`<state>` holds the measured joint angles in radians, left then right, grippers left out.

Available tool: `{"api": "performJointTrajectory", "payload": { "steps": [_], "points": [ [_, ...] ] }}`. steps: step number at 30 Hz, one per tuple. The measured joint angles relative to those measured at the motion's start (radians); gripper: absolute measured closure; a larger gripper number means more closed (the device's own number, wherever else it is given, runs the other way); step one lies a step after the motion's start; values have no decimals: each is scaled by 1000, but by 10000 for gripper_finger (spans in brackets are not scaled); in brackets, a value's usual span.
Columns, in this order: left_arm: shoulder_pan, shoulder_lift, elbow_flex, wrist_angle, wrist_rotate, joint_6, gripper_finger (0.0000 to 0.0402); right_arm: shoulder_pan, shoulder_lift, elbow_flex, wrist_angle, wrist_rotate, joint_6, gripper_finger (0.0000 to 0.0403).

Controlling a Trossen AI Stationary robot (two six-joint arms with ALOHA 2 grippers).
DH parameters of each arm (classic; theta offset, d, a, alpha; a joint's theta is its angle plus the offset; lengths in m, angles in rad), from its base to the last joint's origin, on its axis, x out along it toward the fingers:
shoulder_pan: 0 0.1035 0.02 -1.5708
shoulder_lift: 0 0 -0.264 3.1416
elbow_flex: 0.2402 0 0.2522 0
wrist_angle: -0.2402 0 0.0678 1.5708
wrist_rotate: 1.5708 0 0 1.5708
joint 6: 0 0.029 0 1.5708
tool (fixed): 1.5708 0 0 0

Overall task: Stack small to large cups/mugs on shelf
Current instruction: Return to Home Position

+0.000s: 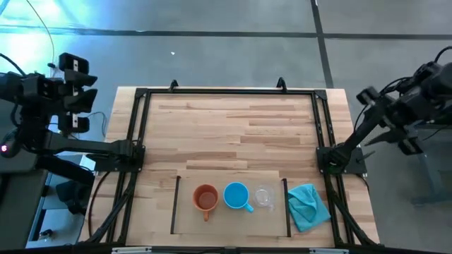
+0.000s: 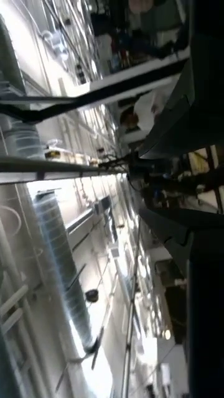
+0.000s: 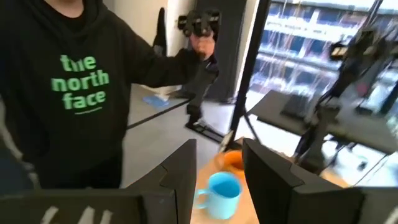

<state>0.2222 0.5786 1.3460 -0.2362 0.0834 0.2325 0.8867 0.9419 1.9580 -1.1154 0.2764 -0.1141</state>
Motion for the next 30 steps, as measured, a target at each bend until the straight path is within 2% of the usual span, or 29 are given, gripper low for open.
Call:
{"api": "performJointTrajectory", "payload": {
  "steps": [6, 11, 17, 21, 30],
  "points": [
    [0, 2, 0, -12, 66, -66, 277, 0, -75, -142, 57, -42, 140, 281],
    [0, 2, 0, -48, 71, -115, 277, 0, -189, -321, 154, -71, 186, 281],
    [0, 2, 0, -90, 94, -190, 277, -1, -344, -503, 288, -118, 187, 281],
    [-1, 2, 0, -103, 174, -240, 277, 0, -430, -595, 323, -132, 186, 281],
    [0, 21, -12, -181, 206, -338, 277, -1, -594, -799, 377, -151, 191, 281]
  ]
}}
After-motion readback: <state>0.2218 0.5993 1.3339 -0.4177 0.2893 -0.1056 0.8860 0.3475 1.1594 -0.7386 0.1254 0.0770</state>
